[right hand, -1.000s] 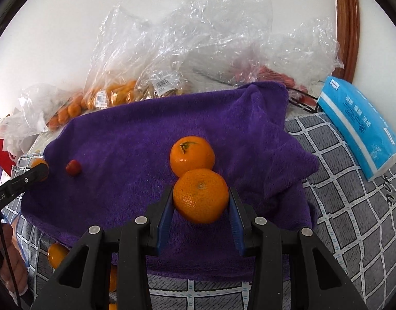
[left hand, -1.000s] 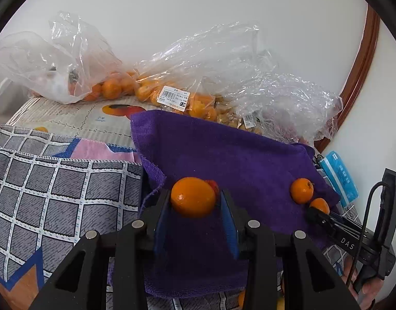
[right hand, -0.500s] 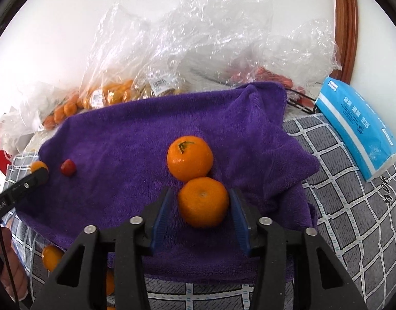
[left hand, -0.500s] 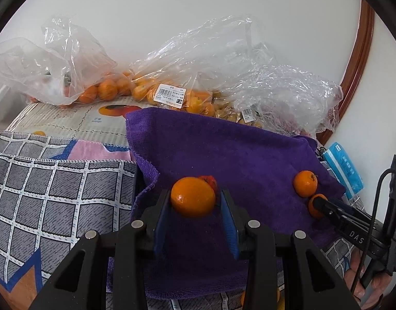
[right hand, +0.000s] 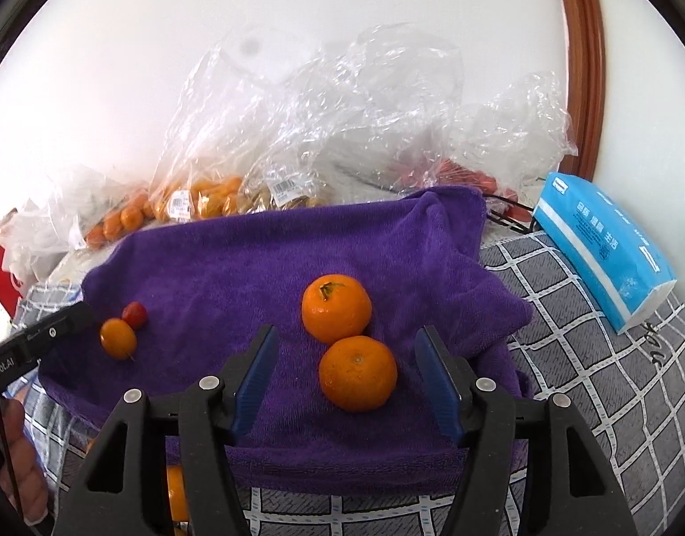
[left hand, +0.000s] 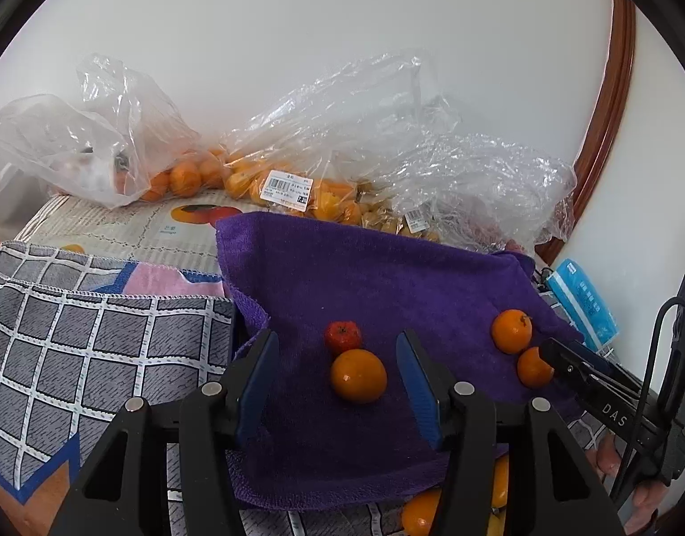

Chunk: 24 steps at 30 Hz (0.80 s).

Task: Organize fruits
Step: 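Open the right tool on the towel while the left tool opens, releasing its orange, then move the right tool to a loose orange and close on it while the left tool returns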

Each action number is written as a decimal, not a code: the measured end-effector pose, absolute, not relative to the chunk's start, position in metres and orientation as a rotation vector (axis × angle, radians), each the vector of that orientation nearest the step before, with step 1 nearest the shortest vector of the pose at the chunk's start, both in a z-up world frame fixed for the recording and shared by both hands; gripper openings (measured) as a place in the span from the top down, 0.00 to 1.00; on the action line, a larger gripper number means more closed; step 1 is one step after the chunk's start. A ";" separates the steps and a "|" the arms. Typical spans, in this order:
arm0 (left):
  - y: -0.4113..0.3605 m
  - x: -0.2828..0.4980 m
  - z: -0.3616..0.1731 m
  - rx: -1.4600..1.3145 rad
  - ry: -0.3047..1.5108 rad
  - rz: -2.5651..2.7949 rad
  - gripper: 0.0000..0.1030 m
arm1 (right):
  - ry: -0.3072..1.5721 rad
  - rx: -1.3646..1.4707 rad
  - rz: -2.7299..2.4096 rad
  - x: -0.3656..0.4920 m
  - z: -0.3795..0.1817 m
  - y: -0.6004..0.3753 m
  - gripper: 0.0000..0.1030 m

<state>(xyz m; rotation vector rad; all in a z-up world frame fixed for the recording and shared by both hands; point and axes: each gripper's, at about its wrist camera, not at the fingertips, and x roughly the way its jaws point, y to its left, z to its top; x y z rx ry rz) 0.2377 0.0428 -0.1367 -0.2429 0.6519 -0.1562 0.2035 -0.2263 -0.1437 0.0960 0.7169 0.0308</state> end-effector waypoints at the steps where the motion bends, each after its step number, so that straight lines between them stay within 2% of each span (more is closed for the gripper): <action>1: 0.044 0.236 -0.135 -0.247 0.642 -0.155 0.49 | 0.713 0.106 0.033 0.202 -0.143 -0.228 0.39; 7: 0.045 0.224 -0.118 -0.242 0.581 -0.131 0.49 | 0.637 0.153 -0.044 0.189 -0.120 -0.237 0.39; 12: 0.054 0.212 -0.095 -0.309 0.552 -0.144 0.42 | 0.703 0.187 -0.046 0.171 -0.099 -0.238 0.39; 17: 0.070 0.192 -0.081 -0.361 0.575 -0.166 0.42 | 0.725 0.110 -0.043 0.143 -0.088 -0.220 0.39; 24: 0.093 0.153 -0.107 -0.265 0.667 -0.082 0.41 | 0.758 0.077 -0.018 0.108 -0.095 -0.196 0.39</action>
